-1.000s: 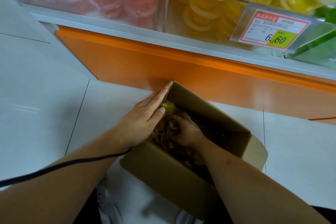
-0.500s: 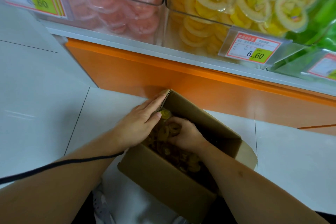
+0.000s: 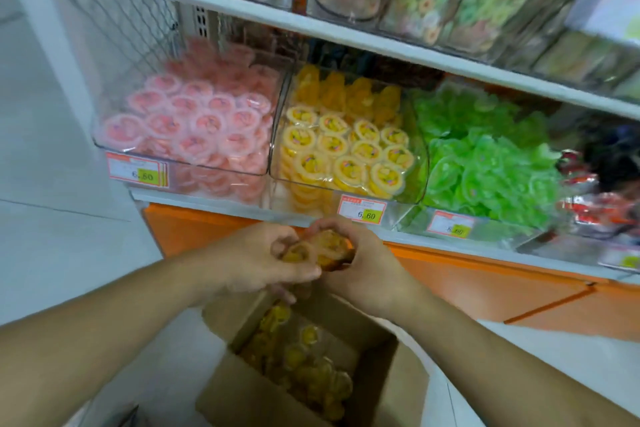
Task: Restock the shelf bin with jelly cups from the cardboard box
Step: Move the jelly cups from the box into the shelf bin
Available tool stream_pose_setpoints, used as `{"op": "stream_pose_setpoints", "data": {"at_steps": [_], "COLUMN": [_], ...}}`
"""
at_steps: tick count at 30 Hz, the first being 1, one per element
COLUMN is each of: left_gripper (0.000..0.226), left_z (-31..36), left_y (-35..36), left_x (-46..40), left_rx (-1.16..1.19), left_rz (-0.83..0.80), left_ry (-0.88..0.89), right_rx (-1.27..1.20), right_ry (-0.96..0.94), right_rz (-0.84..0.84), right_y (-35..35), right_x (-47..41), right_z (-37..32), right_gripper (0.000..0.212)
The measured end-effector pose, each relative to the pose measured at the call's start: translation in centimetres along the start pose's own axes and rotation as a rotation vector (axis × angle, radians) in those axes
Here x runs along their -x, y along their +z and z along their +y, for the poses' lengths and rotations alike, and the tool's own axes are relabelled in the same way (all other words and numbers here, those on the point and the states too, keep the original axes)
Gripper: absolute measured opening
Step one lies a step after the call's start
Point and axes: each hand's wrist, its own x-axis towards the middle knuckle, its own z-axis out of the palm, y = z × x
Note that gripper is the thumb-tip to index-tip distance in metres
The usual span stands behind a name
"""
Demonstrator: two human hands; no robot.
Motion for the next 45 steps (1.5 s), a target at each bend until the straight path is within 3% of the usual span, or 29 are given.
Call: {"op": "stream_pose_setpoints", "data": {"at_steps": [5, 7, 11, 19, 22, 24, 28, 31, 37, 42, 45], "left_gripper": [0.032, 0.021, 0.019, 0.015, 0.021, 0.014, 0.012, 0.014, 0.030, 0.032, 0.033], "left_z": [5.2, 6.3, 7.7, 9.9, 10.5, 10.9, 11.3, 11.2, 11.0, 10.9, 10.8], "left_y": [-0.2, -0.7, -1.5, -2.9, -3.3, -3.5, -3.7, -3.9, -4.4, -4.8, -4.9], "left_x": [3.0, 3.5, 2.4, -2.5, -4.0, -4.6, -4.9, -4.8, -4.5, -4.2, -4.1], "left_rx": [0.061, 0.084, 0.137, -0.034, -0.046, -0.034, -0.018, 0.005, 0.023, -0.031, -0.045], "left_rz": [0.109, 0.132, 0.205, 0.346, 0.374, 0.366, 0.357, 0.376, 0.422, 0.449, 0.470], "left_ry": [0.140, 0.197, 0.257, 0.304, 0.323, 0.336, 0.332, 0.338, 0.334, 0.300, 0.283], "right_rx": [-0.138, -0.184, -0.278, -0.280, -0.150, 0.044, 0.440, 0.657, 0.887, 1.036, 1.025], "right_ry": [-0.093, -0.138, -0.107, -0.045, -0.066, -0.075, 0.055, 0.145, 0.024, 0.216, 0.152], "right_rz": [0.057, 0.116, 0.262, 0.500, 0.571, 0.605, 0.668, 0.657, 0.646, 0.437, 0.530], "right_y": [-2.9, -3.7, -4.6, -8.1, -9.6, -10.6, -13.0, -14.6, -15.6, -15.2, -15.2], "right_x": [1.6, 1.5, -0.3, -6.5, -8.8, -10.1, -12.5, -14.2, -16.8, -18.0, -18.4], "right_z": [-5.1, -6.1, -6.4, -5.4, -5.3, -5.2, -5.3, -5.2, -5.8, -5.7, -5.3], "right_gripper": [0.050, 0.046, 0.044, 0.047, 0.039, 0.035, 0.023, 0.031, 0.025, 0.036, 0.036]}}
